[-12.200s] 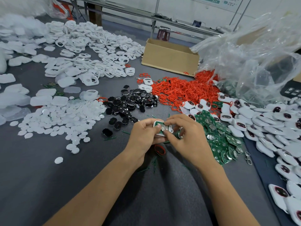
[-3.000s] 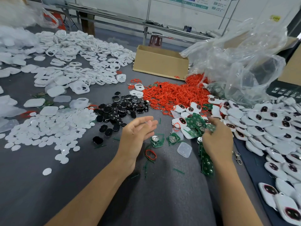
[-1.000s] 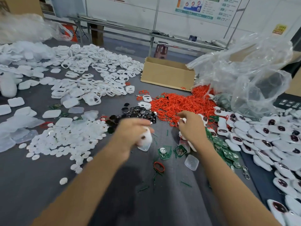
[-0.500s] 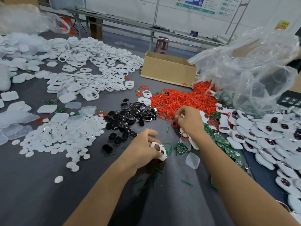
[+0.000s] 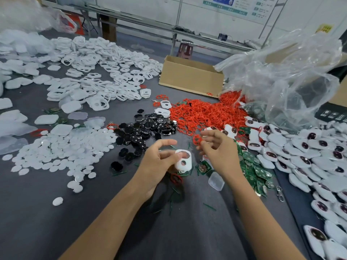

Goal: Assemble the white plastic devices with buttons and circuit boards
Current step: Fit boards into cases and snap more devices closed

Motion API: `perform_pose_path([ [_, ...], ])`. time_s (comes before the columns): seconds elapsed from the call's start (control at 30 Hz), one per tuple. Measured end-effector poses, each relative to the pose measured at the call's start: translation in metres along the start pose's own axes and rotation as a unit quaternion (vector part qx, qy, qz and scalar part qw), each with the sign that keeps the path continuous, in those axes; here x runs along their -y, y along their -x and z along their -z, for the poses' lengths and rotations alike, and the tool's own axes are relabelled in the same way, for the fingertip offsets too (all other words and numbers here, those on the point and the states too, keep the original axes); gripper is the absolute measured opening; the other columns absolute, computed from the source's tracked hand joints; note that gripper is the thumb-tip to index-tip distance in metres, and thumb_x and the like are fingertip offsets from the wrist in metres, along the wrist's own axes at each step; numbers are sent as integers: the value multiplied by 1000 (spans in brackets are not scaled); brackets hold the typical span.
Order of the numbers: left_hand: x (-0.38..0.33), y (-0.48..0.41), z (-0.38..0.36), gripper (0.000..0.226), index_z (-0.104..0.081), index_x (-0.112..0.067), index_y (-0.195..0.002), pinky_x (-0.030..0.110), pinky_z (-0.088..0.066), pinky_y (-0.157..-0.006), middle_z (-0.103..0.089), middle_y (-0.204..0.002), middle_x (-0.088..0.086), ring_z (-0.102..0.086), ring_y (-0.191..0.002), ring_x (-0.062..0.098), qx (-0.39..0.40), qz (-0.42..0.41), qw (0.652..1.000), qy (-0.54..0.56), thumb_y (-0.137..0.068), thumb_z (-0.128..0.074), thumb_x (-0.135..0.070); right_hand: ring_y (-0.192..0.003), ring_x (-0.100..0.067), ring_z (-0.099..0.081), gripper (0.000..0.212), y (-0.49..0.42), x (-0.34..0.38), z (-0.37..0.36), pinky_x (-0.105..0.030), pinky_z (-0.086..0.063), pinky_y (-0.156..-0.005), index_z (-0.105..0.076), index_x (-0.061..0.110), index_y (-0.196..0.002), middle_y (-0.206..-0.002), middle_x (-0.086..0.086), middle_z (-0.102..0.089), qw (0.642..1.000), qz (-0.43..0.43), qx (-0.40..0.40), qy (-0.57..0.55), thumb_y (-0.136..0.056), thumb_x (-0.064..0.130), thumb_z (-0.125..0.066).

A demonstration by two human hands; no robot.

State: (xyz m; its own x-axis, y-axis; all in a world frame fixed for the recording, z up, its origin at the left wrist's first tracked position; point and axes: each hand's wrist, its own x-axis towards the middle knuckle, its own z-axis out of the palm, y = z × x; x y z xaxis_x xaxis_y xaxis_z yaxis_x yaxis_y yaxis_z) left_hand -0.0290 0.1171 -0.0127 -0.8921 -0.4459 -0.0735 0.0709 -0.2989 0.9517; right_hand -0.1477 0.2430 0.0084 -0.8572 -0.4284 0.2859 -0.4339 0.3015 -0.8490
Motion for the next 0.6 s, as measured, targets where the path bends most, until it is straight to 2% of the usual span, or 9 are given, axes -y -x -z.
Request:
perform_pose_path([
  [0.07,2,0,1,27,-58,-15,-113,27,-53,-68,-75,-86,6,-61,-69,17,2,-22,1000,-5,-90,-61,-3,-61,-6,-66,19,3,2,-1,-24,-55,-64,-66,10,-93,-78,-10,-69,1000,1,17,-7,-87,-6,-59],
  [0.13,1,1,1,23,-62,-18,-110,23,-52,-60,-73,-82,3,-59,-63,11,12,-32,999,-3,-93,-56,-3,-60,-7,-66,17,6,4,-3,-23,-54,-63,-67,15,-84,-73,-3,-69,1000,2,25,-4,-85,-2,-64],
  [0.23,1,3,-1,20,-66,-12,-106,28,-55,-56,-69,-82,4,-59,-66,12,22,-35,999,-5,-96,-52,-3,-70,-23,-64,19,9,3,-5,-30,-51,-68,-67,21,-77,-83,2,-69,999,19,11,23,-83,3,-68],
  [0.33,3,4,-3,19,-69,-11,-99,33,-59,-59,-69,-83,6,-60,-73,14,9,-56,998,-39,-96,-52,-3,-73,-31,-59,21,12,4,-5,-38,-49,-72,-66,19,-76,-91,-8,-66,1000,25,8,-1,-81,-1,-68],
  [0.43,7,4,-4,16,-71,-13,-96,49,-57,-72,-71,-83,5,-59,-75,17,-14,-74,994,-78,-93,-57,-5,-66,-24,-52,23,14,8,0,-35,-43,-66,-64,19,-78,-79,-20,-63,999,6,26,-46,-85,-3,-63],
  [0.5,9,4,-5,13,-70,-15,-98,56,-53,-79,-72,-86,8,-60,-72,17,-28,-88,991,-101,-90,-63,-8,-62,-15,-58,23,17,11,5,-27,-47,-61,-62,15,-82,-74,-10,-64,995,10,42,-92,-88,-6,-58],
  [0.6,8,5,-6,23,-64,-21,-107,53,-56,-63,-72,-85,10,-63,-60,22,-27,-96,991,-94,-87,-69,-11,-58,-7,-63,20,27,15,6,-18,-51,-56,-61,7,-88,-72,-2,-67,984,8,64,-167,-92,-9,-50],
])
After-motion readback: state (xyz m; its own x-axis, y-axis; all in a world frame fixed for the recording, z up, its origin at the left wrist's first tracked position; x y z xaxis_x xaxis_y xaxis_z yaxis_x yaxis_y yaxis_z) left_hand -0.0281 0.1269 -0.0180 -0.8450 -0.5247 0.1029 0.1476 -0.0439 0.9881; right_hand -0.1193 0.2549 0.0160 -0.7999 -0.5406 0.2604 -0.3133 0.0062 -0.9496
